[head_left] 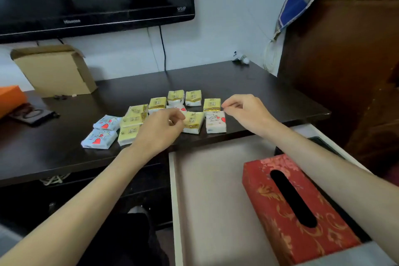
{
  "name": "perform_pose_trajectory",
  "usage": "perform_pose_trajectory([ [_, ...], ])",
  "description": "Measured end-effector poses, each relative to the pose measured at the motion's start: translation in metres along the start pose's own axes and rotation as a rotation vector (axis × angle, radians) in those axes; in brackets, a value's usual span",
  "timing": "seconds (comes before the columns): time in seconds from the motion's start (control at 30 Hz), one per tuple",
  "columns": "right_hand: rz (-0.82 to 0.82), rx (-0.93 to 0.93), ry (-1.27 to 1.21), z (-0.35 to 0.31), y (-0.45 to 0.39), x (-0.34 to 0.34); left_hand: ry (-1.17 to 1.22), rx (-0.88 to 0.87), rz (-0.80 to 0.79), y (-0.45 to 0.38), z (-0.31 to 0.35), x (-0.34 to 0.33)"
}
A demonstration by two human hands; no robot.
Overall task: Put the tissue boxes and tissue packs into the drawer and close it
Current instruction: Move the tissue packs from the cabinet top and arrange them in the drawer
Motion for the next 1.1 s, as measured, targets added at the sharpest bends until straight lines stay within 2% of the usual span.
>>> perform_pose_trajectory([
  [0.17, -0.008, 0.051, 0.057, -0.023, -0.042, -0.026, -0.085, 0.000, 0.149, -0.040, -0.042, 0.021],
  [0.37, -0.168, 0.070, 0.286, -0.047, -0.090, -0.048, -0.186, 0.075, -0.003, -0.089, -0.060, 0.030],
  [0.43, -0.262, 0.138, 0.342, -0.045, -0.092, -0.052, -0.209, 0.018, -0.027, -0.086, -0.062, 0.030],
  [0.53, -0.394, 0.282, 0.616, -0.034, -0.079, -0.060, -0.266, -0.042, -0.011, -0.068, -0.073, 0.026],
  [0.63, -0.346, 0.423, 0.728, -0.028, -0.069, -0.067, -0.343, -0.030, -0.069, -0.052, -0.083, 0.017],
  [0.83, -0.316, 0.395, 0.684, -0.033, -0.063, -0.070, -0.351, -0.086, -0.060, -0.047, -0.091, 0.011],
  [1.0, -0.201, 0.371, 0.396, -0.033, -0.048, -0.069, -0.367, -0.094, -0.049, -0.048, -0.093, 0.009],
  [1.1, -0.111, 0.332, 0.137, -0.030, -0.033, -0.067, -0.246, -0.117, 0.017, -0.048, -0.090, 0.010],
])
Point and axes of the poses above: each hand's wrist, its own y-axis away from the middle knuckle, its own x-axis out of the back of the hand, z = x × y, the point moved 1 cm from there along -y, towards the middle knuckle, and after that the axes turned 4 degrees about y, right-handed, at the moved point
